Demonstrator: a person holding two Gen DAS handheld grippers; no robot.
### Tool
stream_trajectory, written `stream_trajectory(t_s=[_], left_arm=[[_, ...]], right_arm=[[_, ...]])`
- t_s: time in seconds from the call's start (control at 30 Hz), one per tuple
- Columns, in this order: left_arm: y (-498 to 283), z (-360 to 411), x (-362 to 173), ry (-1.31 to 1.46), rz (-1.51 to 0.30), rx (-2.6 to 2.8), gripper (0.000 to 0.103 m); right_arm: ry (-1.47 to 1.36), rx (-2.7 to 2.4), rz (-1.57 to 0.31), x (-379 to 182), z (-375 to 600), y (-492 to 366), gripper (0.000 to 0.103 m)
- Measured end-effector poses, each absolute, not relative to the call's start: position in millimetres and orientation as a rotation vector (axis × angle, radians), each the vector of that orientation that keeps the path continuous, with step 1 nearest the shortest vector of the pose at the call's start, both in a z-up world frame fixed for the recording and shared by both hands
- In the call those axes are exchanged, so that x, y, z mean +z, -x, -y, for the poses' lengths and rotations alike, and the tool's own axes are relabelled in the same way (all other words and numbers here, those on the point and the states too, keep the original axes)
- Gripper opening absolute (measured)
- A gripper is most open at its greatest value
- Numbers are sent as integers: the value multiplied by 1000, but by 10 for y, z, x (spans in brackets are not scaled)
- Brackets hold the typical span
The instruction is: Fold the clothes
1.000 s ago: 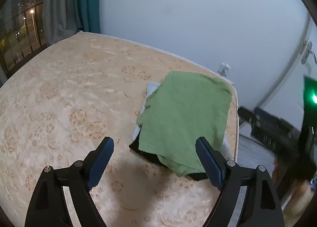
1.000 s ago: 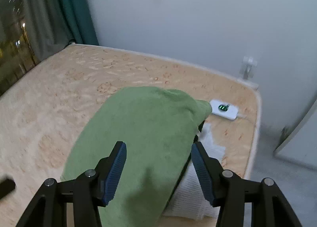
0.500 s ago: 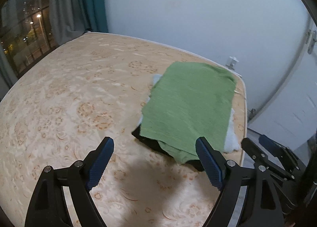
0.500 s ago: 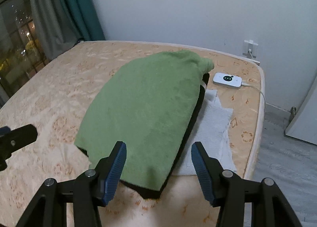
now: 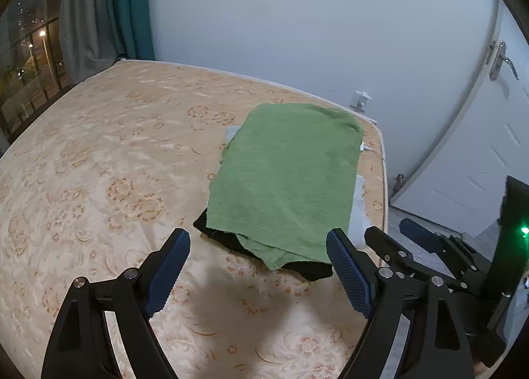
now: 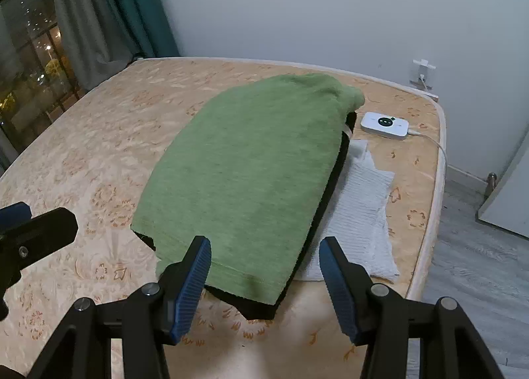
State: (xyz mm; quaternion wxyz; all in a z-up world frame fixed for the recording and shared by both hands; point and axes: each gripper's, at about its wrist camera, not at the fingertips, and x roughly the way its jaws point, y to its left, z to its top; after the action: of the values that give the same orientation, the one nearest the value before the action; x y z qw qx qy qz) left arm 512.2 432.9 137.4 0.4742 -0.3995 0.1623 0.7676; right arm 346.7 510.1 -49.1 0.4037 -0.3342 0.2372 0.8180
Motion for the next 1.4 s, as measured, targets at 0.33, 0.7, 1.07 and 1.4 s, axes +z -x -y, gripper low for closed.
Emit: stream_trajectory(t_s=[0.33, 0.7, 1.07, 1.4], left_arm=[[-5048, -4271, 1368, 991, -370, 1849, 87], [-5185, -4287, 1345, 933, -403, 1861, 93], [-5236, -4333, 1314, 913, -414, 1867, 99], [-5200, -4371, 1276, 925, -422, 1869, 99]], right_arm=[[876, 2060, -583, -505, -5159, -3425, 57], [903, 2051, -572, -543, -5187, -3491, 57], [901, 2024, -620, -639, -5256, -3568, 57], [937, 2019, -628, -699, -5302, -3533, 57]])
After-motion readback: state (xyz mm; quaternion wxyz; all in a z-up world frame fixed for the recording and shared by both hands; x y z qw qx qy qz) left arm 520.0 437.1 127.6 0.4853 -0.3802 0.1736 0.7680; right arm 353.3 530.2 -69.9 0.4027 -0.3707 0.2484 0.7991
